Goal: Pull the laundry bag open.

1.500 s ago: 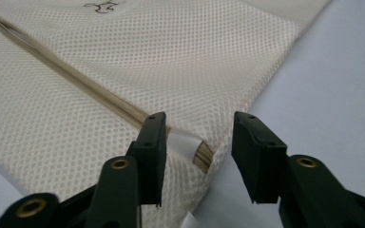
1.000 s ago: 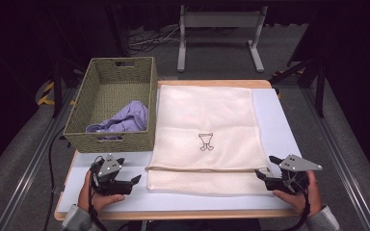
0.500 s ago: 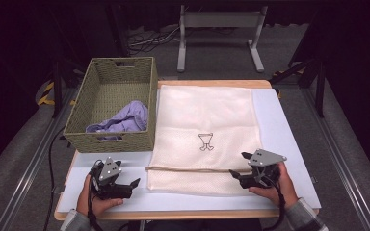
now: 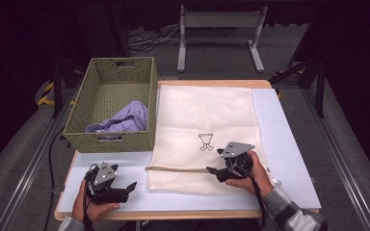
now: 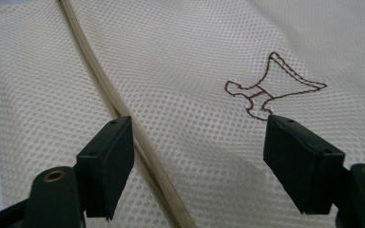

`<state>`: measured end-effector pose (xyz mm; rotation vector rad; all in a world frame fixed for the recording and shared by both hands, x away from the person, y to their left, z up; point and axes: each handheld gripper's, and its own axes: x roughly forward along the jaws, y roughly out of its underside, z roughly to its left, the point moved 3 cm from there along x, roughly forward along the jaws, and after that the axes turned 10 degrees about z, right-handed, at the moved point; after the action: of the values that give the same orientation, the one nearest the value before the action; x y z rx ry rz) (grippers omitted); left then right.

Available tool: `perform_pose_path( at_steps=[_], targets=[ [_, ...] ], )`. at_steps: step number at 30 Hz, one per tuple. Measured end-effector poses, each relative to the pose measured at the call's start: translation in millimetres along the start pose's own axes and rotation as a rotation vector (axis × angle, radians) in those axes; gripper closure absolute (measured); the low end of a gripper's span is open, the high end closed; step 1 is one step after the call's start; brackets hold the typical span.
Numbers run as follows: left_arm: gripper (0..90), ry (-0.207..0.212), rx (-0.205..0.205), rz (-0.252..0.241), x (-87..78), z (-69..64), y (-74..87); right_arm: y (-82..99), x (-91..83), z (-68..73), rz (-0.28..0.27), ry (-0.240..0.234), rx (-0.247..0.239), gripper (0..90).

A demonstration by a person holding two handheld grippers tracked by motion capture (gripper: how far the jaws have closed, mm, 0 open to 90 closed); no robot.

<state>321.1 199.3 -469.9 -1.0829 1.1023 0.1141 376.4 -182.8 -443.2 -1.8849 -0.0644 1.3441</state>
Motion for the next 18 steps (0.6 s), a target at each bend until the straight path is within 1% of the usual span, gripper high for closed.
perform_pose_path(
  at_steps=[3, 7, 14, 17, 18],
  targets=[
    [10.3, 0.006, -0.005, -0.009, -0.7, -1.3, 0.2, -3.3, 5.8, 0.0, 0.009, 0.0, -0.001, 26.7],
    [10.4, 0.01, 0.008, -0.019, -1.6, -1.7, -0.5, -4.5, 12.9, -1.0, 0.03, -0.002, -0.004, 27.0],
    [10.3, 0.012, 0.01, -0.027, -2.5, -1.7, -0.2, -5.2, 21.3, -4.5, 0.059, 0.001, 0.004, 27.5],
    [10.3, 0.011, 0.009, -0.028, -2.9, -1.6, 0.4, -5.5, 24.8, -4.8, 0.078, 0.006, -0.01, 28.8],
    [10.3, 0.011, 0.009, -0.029, -3.1, -1.6, 0.5, -5.9, 25.3, -4.4, 0.082, 0.005, -0.016, 30.7]
  ],
)
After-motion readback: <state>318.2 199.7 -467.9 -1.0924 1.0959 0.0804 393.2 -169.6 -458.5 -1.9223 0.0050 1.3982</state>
